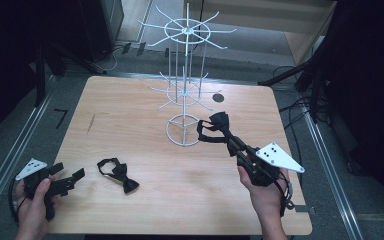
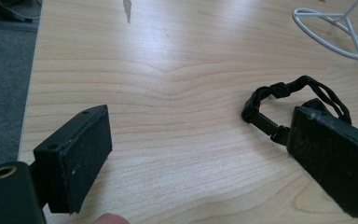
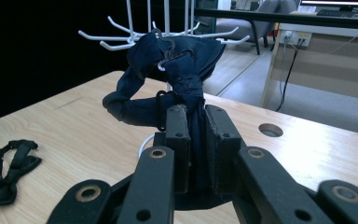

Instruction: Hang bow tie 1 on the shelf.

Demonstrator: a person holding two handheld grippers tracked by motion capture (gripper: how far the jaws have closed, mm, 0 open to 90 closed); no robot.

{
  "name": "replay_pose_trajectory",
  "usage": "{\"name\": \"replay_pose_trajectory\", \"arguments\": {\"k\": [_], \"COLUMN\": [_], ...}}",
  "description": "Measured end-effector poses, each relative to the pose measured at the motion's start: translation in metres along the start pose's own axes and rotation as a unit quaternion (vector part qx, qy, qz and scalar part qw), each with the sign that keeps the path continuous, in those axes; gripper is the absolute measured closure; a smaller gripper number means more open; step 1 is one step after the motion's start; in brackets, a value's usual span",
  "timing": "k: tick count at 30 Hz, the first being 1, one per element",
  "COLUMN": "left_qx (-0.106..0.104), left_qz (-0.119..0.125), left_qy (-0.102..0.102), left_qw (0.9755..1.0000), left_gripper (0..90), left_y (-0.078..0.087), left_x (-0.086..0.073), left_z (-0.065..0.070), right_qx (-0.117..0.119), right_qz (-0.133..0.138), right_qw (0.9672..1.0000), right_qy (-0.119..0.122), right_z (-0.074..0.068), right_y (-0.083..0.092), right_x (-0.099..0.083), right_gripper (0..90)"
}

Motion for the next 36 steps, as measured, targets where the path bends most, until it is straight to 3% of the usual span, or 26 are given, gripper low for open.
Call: {"name": "replay_pose_trajectory", "arguments": {"k": [25, 36], "left_qx": [-0.003, -0.003], "left_qz": [0.000, 0.000], "left_qy": [0.000, 0.000], "left_qw": [1.0000, 1.0000], "left_gripper": [7.1, 7.1], "left_y": [0.000, 0.000], "left_x": [0.000, 0.000], "left_z": [0.000, 0.000], "right_qx": [-0.003, -0.003], "right_qz": [0.031, 0.031], "right_qw": [0.9995, 0.9991], "right_qy": [-0.007, -0.029], "right_z": [0.000, 0.006], "right_y": [-0.008, -0.016], "right_x": [0.020, 0.023], "right_gripper": [82.0, 82.0]}}
Point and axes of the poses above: each handheld gripper's, and its own axes: y roughly backward along the jaws, x roughly out of its top, z roughly to its right, the point moved 2 cm from there along -y, roughly forward along the jaws, and after that the axes turned 5 degrees about -x, right-handed, at the moved point
